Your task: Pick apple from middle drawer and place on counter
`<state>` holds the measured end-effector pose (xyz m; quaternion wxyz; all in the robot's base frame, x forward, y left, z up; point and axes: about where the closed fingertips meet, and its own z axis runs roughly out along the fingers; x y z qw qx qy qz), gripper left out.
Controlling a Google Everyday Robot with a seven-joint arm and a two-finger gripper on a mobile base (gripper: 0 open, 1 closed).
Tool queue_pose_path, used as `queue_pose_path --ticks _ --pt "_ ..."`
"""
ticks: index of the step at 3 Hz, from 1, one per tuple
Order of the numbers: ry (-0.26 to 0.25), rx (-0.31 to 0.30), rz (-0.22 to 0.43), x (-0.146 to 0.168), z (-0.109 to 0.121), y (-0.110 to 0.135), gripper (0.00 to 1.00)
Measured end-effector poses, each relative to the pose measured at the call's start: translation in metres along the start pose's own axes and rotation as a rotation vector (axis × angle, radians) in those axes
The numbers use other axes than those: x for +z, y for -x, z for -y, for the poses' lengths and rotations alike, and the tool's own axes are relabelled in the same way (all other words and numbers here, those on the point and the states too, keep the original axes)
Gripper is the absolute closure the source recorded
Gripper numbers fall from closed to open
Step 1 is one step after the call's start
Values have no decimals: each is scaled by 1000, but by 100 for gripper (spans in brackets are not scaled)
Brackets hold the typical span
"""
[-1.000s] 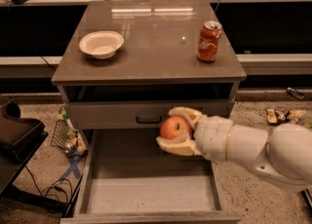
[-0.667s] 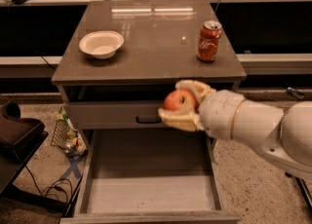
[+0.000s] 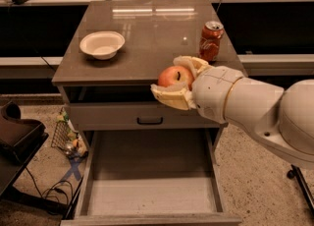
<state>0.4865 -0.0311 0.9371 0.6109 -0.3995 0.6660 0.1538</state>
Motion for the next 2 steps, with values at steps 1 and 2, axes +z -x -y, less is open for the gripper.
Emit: queue_pose_path --ticks 1,2 --pt "19 8 8 15 3 5 100" --pt "28 14 15 39 20 17 100"
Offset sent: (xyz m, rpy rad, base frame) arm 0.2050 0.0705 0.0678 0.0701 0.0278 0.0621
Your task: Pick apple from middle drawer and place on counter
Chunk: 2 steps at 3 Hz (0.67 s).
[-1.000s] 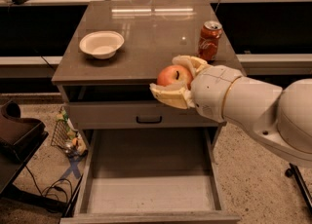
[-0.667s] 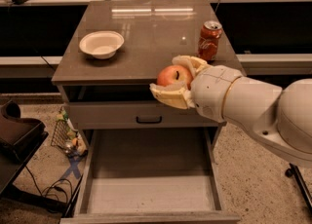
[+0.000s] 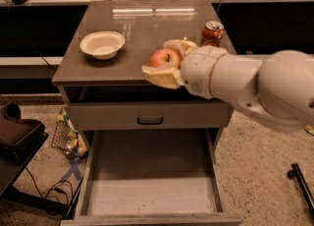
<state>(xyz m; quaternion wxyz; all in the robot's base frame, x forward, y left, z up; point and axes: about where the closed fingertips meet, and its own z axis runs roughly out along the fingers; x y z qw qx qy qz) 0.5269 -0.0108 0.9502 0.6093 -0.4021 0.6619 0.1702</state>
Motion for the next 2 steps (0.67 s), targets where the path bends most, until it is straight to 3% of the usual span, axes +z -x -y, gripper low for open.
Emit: queue_pose_path --ticks 1,2 --pt "-175 -39 31 12 109 52 100" --pt "-262 -86 35 22 164 85 100"
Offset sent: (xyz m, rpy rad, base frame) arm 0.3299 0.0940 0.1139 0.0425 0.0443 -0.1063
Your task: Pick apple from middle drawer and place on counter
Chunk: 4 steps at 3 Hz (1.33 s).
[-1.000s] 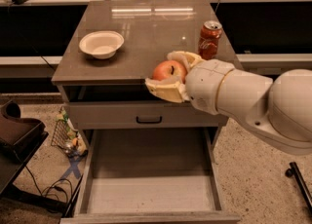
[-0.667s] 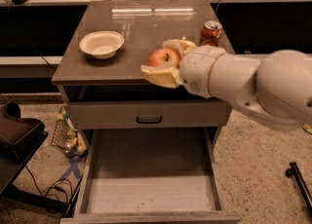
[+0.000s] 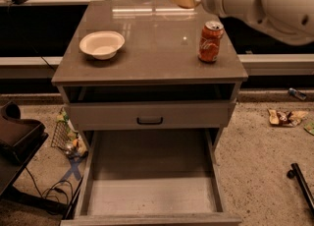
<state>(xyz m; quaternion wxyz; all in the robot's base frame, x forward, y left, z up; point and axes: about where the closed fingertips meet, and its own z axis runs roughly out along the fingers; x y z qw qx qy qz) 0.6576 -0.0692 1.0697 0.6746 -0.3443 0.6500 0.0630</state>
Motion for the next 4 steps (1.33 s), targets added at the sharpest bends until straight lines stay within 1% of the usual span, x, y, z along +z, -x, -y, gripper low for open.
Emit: queue_pose_path --ticks 1,2,3,4 --pt "-52 -44 -42 53 48 10 100" --pt "-49 -43 -44 52 46 9 100" --pt "-25 -49 -42 67 42 12 100" --pt "44 -58 -68 127 35 3 100"
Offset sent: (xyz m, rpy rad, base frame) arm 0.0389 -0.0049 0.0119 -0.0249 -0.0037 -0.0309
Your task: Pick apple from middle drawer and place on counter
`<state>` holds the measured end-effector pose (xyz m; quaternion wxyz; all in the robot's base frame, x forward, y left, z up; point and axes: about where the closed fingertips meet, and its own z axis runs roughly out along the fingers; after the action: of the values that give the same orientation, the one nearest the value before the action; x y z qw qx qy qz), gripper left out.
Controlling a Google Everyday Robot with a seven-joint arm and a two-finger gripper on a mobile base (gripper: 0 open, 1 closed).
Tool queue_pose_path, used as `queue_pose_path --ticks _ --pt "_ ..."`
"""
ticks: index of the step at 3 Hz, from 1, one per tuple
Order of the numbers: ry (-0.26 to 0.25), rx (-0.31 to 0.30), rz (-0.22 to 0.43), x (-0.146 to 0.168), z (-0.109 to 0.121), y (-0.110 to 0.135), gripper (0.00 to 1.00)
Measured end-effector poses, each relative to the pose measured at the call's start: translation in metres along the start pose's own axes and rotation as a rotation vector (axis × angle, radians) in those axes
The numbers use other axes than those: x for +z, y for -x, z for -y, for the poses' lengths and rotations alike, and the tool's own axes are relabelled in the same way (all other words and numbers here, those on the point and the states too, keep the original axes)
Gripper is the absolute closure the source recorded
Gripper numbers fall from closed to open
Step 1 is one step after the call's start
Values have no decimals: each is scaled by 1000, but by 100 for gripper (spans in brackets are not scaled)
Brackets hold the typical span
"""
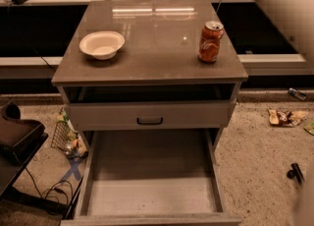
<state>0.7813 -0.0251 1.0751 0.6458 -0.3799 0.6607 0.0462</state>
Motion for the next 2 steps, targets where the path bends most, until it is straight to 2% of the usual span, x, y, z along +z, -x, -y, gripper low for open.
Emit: queue_pose_path --ticks 1,2 --pt "112 6 -87 86 -28 -28 100" --pt "192 15 -174 153 -58 -52 100"
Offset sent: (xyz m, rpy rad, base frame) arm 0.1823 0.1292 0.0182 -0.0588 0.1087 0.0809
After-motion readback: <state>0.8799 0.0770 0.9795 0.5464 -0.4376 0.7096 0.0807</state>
